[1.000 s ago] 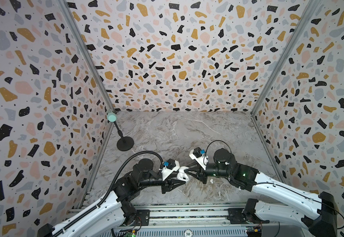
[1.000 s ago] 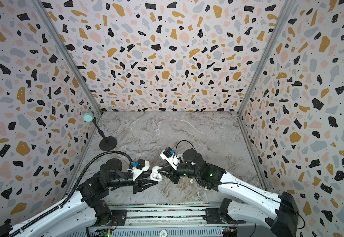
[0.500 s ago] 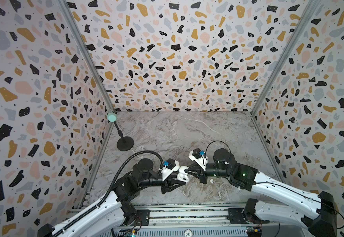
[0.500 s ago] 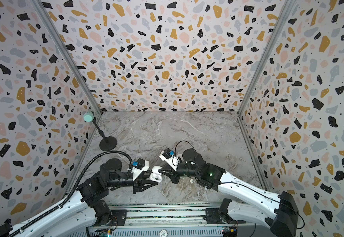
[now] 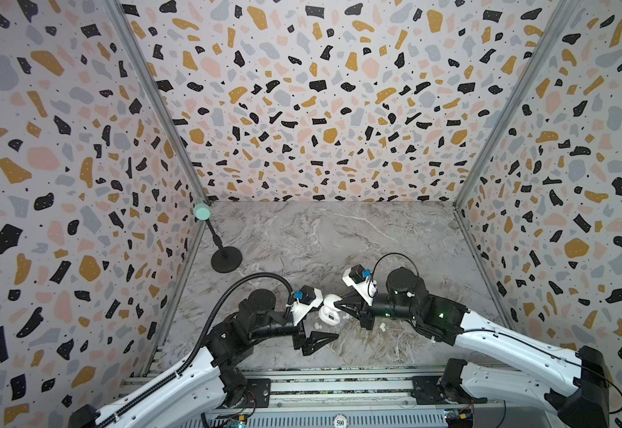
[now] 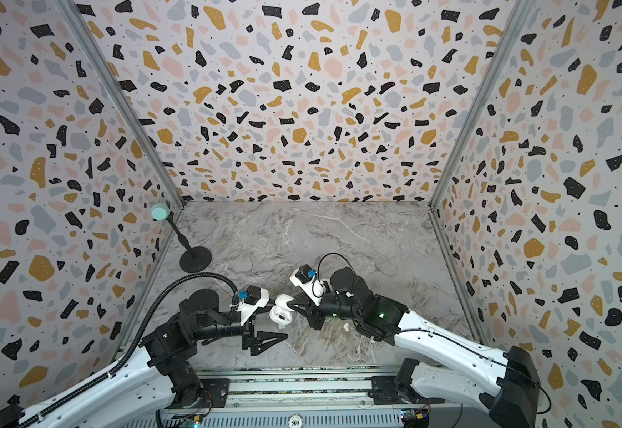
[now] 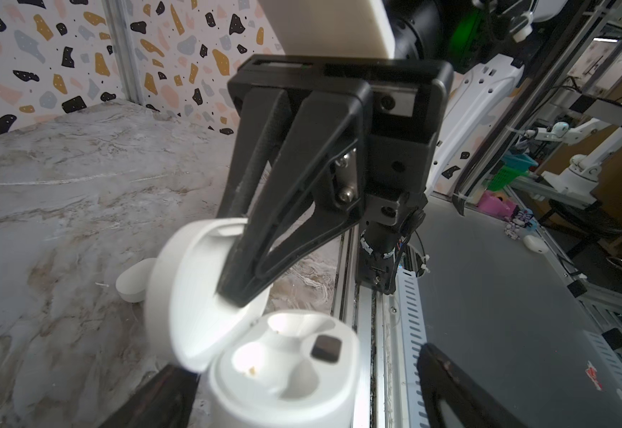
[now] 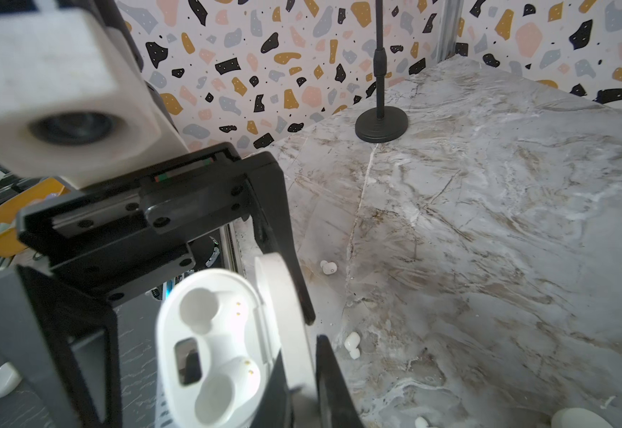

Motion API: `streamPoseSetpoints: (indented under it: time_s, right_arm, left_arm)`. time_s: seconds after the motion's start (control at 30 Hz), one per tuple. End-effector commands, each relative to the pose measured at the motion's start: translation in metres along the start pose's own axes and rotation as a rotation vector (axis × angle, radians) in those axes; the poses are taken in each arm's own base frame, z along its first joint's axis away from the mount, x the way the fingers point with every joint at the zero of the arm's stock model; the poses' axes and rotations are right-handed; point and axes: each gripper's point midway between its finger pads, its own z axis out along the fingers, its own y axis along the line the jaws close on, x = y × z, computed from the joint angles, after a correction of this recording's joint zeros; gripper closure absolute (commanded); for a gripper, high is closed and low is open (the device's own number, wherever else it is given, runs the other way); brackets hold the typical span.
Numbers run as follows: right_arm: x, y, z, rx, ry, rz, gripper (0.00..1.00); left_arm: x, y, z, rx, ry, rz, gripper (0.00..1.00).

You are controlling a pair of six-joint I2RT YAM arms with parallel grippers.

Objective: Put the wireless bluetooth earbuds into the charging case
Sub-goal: 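Withdraw the left arm while the right gripper holds the open case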

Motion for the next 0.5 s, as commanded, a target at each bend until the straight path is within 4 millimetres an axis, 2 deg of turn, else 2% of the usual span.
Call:
streamPoseSetpoints:
  time_s: [0.0, 0.13, 0.23, 0.33, 0.4, 0.47]
  right_arm:
    - [-0.037, -0.001, -0.012, 0.052, -0.074, -0.041, 1.00]
    - [-0.047, -0.011, -0.014, 0.115, -0.074, -0.075, 1.00]
    - [-0.054, -0.022, -0.014, 0.183, -0.064, -0.093, 1.00]
    - [-0.060, -0.030, -0.012, 0.222, -0.049, -0.127, 1.00]
    - [-0.062, -0.038, -0.009, 0.250, -0.041, -0.147, 1.00]
    - [-0.061, -0.050, -0.006, 0.285, -0.024, -0.167, 1.00]
  left_arm:
    - [-0.016, -0.001, -0.003, -0.007, -0.078, 0.027, 0.00]
    - [-0.023, 0.002, -0.008, -0.046, -0.105, 0.034, 0.00]
    - [-0.038, 0.016, -0.018, -0.162, -0.160, 0.046, 0.00]
    - [-0.056, 0.047, -0.041, -0.395, -0.237, 0.056, 0.00]
    - [-0.072, 0.066, -0.064, -0.555, -0.310, 0.033, 0.00]
    - [-0.082, 0.091, -0.095, -0.759, -0.409, -0.048, 0.00]
